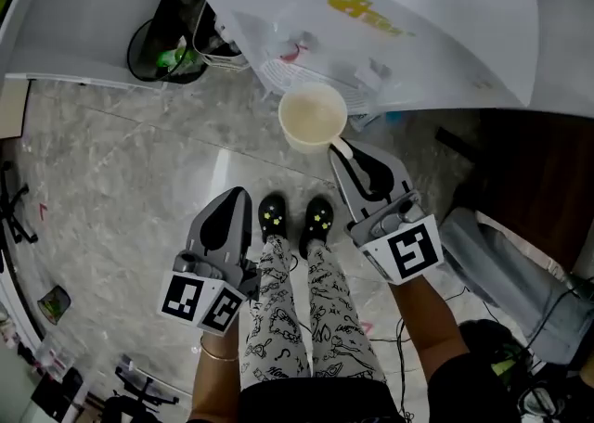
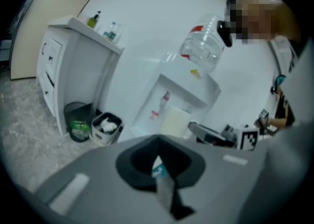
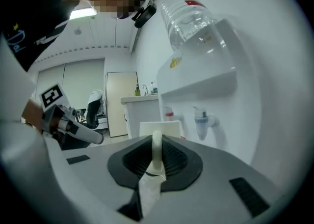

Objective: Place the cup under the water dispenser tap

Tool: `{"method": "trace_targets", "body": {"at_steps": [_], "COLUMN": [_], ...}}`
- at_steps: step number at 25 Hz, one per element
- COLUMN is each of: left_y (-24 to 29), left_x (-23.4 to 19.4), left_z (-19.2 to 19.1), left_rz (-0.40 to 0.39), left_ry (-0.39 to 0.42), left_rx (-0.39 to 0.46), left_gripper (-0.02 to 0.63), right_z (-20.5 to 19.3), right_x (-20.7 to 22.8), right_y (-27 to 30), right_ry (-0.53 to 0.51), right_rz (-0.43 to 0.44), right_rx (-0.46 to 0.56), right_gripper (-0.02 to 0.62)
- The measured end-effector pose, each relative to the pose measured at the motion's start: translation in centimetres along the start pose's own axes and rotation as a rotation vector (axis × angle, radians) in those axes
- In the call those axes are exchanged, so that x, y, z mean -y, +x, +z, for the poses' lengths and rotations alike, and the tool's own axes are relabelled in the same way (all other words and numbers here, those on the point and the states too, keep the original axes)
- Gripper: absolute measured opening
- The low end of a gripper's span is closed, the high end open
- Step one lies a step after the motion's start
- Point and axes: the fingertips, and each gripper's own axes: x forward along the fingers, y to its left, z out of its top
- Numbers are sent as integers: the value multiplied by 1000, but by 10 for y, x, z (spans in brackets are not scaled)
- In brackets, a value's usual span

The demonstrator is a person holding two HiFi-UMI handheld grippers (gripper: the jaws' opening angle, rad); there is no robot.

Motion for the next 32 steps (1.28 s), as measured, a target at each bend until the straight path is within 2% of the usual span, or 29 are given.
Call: {"method": "trace_targets", "body": {"at_steps": [6,9,12,17,25,32], "left_y": [3,1,-3,-5,-1,-1], "left_x": [-25,-36,-48,-61,-63,-64], "left_z": [-25,-24,-16,-9,-17,-23], "left_rz": [38,49,69,67,45,35], "left_ry": [-33,-41,-67,-60,-76,-92], "left_rx": [-36,-44,-32,-30,-47,-60], "left_gripper": [-3,-3,-3,-3,-3,-3], "right_z": [-36,-45,-58,-74,-91,-98], "right_x": [11,15,12,21,35,36], "right_y": [44,56,68,89,108,110], "right_ry": [8,17,-25,-60,-48,-57], "right_rz": [4,-13,2,-7,-75,-72], "right_rx": [-35,-44,-89,-140,-131,-122], "right_gripper": [46,46,46,46,46,46]}}
